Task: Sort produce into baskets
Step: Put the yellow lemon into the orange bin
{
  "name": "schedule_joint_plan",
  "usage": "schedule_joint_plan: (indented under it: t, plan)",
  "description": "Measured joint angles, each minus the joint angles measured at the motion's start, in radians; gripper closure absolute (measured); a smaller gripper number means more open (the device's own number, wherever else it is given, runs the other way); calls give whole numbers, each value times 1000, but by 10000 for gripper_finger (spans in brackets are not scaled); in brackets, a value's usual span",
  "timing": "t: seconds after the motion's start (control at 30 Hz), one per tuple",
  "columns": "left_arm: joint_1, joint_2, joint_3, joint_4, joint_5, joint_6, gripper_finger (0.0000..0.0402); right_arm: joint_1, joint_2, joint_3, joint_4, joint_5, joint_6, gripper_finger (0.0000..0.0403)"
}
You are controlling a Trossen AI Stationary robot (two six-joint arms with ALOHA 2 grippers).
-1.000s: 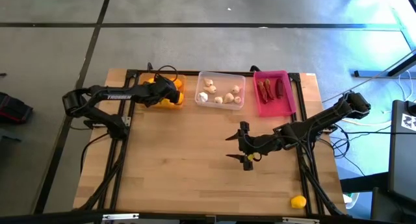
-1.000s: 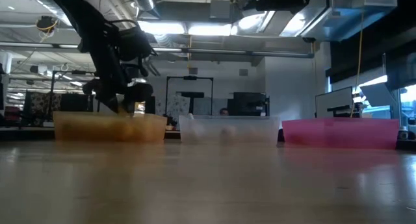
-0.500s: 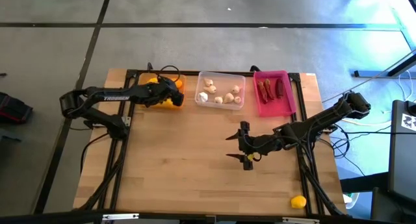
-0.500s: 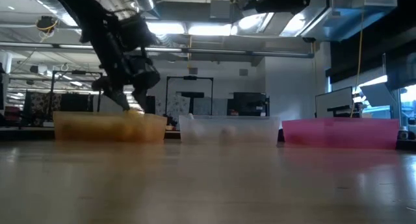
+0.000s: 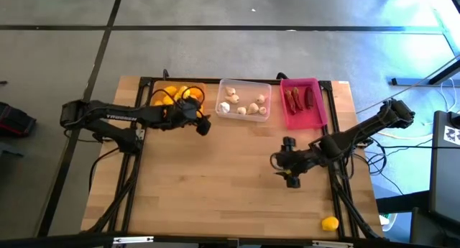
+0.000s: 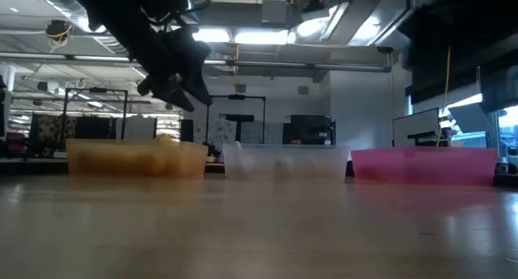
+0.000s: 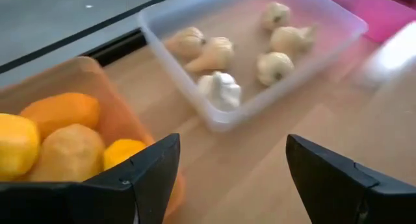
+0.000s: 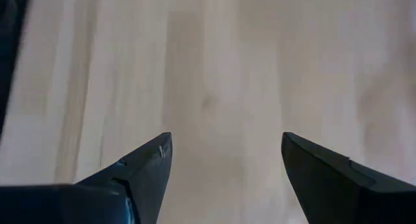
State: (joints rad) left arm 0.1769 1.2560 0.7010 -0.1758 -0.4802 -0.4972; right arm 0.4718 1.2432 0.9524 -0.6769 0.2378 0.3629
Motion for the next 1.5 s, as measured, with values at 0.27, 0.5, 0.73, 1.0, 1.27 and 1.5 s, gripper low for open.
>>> schedule_joint_plan:
  t: [0.27, 0.5, 0.73, 1.0, 1.27, 1.5]
  plan:
    - [-62, 3, 0, 32, -50, 34, 125, 165, 22, -1, -228, -167, 342, 120]
    - [-80, 4, 0, 62, -85, 73, 125, 314, 42, 0, -241, -243, 455, 120]
    - [-79, 4, 0, 63, -106, 78, 125, 425, 123, 0, -230, -360, 588, 120]
    - [-79, 4, 0, 62, -109, 85, 125, 545, 263, 0, -142, -577, 737, 120]
    - [-77, 4, 0, 62, -111, 97, 125, 651, 315, 0, -48, -585, 859, 120]
    - [-77, 4, 0, 62, -112, 95, 125, 701, 414, 1, -53, -563, 816, 120]
